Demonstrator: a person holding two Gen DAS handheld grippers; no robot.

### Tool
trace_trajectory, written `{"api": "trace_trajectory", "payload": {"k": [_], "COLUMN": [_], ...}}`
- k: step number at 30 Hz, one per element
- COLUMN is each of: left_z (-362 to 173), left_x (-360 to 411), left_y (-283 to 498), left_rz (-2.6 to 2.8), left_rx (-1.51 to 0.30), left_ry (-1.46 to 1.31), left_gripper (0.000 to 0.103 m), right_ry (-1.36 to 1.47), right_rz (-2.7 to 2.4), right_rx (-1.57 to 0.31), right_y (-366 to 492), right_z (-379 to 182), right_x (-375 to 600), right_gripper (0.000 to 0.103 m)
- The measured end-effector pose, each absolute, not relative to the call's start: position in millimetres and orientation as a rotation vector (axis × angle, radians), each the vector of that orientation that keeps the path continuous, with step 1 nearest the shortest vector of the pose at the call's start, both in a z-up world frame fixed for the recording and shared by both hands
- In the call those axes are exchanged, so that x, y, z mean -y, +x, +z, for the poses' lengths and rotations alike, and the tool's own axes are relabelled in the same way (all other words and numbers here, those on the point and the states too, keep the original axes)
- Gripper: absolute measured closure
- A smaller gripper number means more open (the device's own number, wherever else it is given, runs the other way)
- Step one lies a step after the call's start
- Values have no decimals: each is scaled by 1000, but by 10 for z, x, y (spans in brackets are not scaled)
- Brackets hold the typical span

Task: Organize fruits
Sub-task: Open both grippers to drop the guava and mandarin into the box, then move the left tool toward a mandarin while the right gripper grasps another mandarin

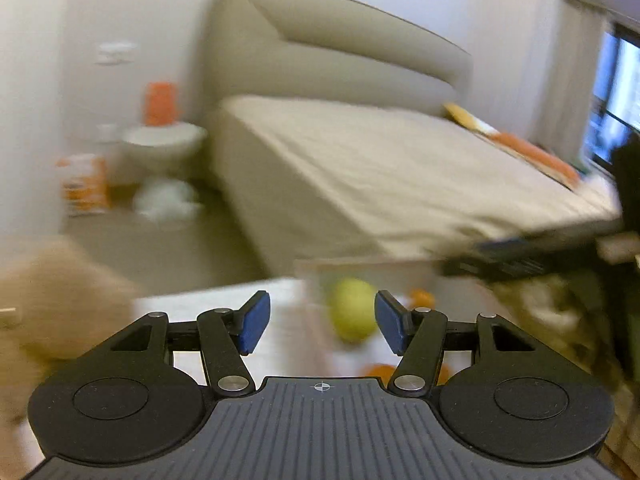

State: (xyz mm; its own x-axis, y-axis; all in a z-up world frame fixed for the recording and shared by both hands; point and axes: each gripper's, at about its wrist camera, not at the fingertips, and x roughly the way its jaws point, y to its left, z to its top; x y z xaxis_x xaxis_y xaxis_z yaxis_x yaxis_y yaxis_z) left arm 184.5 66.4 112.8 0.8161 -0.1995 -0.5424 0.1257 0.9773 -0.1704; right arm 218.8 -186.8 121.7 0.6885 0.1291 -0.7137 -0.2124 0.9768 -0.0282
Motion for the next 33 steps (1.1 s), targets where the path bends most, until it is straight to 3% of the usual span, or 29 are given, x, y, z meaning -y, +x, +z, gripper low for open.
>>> {"api": "trace_trajectory", "payload": {"k": [6,16,26,33], "left_z": [954,541,827,904], "left_x": [-1424,-1635,-1740,-1946], "left_y": [1734,1658,918,296], "left_rz": [92,118,82,132], "left_rx": [-691,-776,-631,-556], "left_ry": [-252,-349,-277,-299], "left_gripper": [40,40,40,40], "right_ry": [-121,-257,-328,-225], "right_rz": [279,478,586,599], "right_rx": [-732,-790,-795,-825], "right_y": [1898,1505,1238,1548], "right_z": [1311,1031,757,669], "right_x": [1500,651,209,-159], "right_gripper": [35,35,35,35]}}
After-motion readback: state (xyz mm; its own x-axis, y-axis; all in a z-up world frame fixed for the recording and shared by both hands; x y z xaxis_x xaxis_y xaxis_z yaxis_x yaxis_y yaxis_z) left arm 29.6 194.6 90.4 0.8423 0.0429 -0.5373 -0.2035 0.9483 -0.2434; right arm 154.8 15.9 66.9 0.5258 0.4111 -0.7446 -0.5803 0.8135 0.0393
